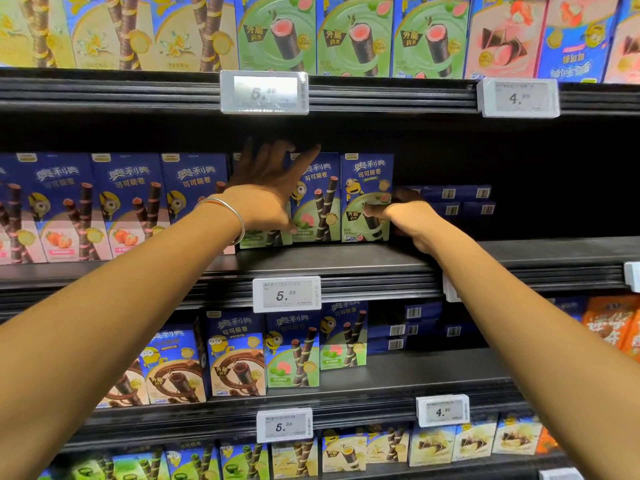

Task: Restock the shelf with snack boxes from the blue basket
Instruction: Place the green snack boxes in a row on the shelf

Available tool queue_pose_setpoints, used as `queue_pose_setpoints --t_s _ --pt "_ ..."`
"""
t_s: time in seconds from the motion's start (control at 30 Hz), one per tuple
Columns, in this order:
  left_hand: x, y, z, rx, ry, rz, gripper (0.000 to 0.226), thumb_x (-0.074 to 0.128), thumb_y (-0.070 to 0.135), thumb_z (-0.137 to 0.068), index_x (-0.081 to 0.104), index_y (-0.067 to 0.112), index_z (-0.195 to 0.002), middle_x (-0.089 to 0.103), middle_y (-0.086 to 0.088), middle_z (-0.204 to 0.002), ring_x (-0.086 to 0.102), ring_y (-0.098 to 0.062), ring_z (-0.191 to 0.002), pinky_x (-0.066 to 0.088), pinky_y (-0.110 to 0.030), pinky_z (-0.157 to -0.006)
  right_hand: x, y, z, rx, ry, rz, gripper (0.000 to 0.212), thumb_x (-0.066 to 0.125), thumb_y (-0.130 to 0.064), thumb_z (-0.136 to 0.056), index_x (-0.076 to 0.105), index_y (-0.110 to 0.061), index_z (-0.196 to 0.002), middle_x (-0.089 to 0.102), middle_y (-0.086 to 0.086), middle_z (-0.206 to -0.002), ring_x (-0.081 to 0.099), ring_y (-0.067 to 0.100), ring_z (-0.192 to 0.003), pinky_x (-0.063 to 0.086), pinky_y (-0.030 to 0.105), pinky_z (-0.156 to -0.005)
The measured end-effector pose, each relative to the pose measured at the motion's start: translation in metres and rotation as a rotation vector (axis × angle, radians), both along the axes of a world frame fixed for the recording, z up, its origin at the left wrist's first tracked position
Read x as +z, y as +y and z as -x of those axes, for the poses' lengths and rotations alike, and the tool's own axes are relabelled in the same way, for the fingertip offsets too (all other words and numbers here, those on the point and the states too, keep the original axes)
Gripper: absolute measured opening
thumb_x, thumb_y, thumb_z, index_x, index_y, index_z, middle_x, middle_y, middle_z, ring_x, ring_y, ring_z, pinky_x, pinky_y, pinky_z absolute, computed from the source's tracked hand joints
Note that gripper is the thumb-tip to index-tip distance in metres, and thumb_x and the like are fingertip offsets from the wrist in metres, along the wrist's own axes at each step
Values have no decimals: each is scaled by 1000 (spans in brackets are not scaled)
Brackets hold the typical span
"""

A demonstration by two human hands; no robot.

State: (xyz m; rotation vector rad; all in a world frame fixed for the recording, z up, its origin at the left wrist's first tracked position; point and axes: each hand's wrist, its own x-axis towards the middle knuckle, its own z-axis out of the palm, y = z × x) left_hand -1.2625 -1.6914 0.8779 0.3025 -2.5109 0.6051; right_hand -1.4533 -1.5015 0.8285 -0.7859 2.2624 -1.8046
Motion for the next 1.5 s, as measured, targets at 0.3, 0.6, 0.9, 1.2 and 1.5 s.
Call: queue_pose_setpoints --t_s 0.3,0.6,0.9,1.2,1.5 --pt "-3 16 -20 -168 154 -268 105 77 46 -89 10 31 -168 21 -10 -165 24 -38 -153 28 -54 -125 7 3 0 -113 -44 109 45 66 -33 -90 60 -12 -130 65 6 -125 60 25 -114 48 47 -105" --pt "-53 51 -62 -483 787 -844 51 74 20 -98 54 3 -141 63 -10 -134 61 -13 -122 50 -27 -105 16 37 -41 -33 -36 318 84 66 -48 -79 38 -10 -148 55 7 -144 58 23 -126 53 36 -87" --pt "-147 128 -130 -561 1050 -1286 31 65 38 -97 65 25 -125 72 -9 -126 68 -26 -121 55 -40 -102 -47 107 -158 203 37 553 28 57 -38 -94 66 -25 -116 74 0 -115 71 15 -109 58 35 -93" --pt "-418 227 -221 37 788 -1867 7 64 29 -103 71 26 -104 80 9 -96 75 -26 -97 57 -26 -78 -296 196 -250 97 -369 90 15 58 -20 -101 69 -15 -108 77 11 -97 73 24 -90 56 36 -77" --pt "-578 374 -285 642 380 -2214 12 53 26 -109 64 21 -110 73 -15 -120 70 -35 -108 50 -42 -87 -487 359 -295 -181 -761 -331 15 62 -11 -97 70 0 -103 74 15 -102 70 19 -82 59 36 -79"
